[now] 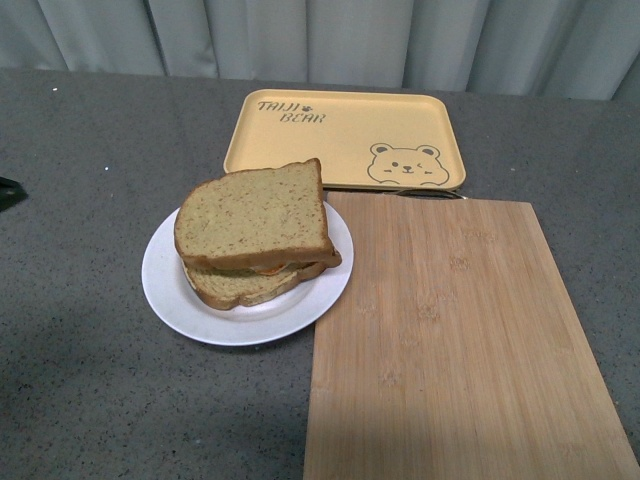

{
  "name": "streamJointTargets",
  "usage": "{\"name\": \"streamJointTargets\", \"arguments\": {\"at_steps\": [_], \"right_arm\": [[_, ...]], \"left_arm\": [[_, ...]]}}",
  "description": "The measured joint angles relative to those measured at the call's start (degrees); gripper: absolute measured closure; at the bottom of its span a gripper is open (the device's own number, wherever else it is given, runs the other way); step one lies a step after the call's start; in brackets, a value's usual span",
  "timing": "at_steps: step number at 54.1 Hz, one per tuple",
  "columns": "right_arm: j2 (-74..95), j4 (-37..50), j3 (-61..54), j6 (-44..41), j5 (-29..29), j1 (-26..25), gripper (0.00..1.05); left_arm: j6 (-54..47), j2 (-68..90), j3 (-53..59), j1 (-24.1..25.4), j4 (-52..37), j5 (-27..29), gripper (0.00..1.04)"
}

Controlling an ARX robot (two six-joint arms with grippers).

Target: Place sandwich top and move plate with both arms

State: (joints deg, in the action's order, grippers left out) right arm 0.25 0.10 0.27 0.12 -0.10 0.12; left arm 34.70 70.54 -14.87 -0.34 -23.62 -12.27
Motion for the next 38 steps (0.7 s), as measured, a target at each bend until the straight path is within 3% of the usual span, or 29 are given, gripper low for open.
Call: {"name": "streamJointTargets", "arguments": {"at_steps": [4, 12, 38], "right_arm": [[0.0, 0.0, 0.0, 0.0, 0.0, 0.0, 0.09], [0.0, 0.0, 0.0, 0.0, 0.0, 0.0, 0.09], [0.0, 0.0, 0.0, 0.0, 0.0, 0.0, 0.09]], "left_arm": [[3.2, 13.4, -4.2, -1.3, -5.3, -1.0, 0.07], [6.4, 24.9, -8.9, -2.3, -7.6, -2.2, 0.07], [12.0, 39.2, -13.6, -5.0, -11.3, -10.4, 0.07]]}}
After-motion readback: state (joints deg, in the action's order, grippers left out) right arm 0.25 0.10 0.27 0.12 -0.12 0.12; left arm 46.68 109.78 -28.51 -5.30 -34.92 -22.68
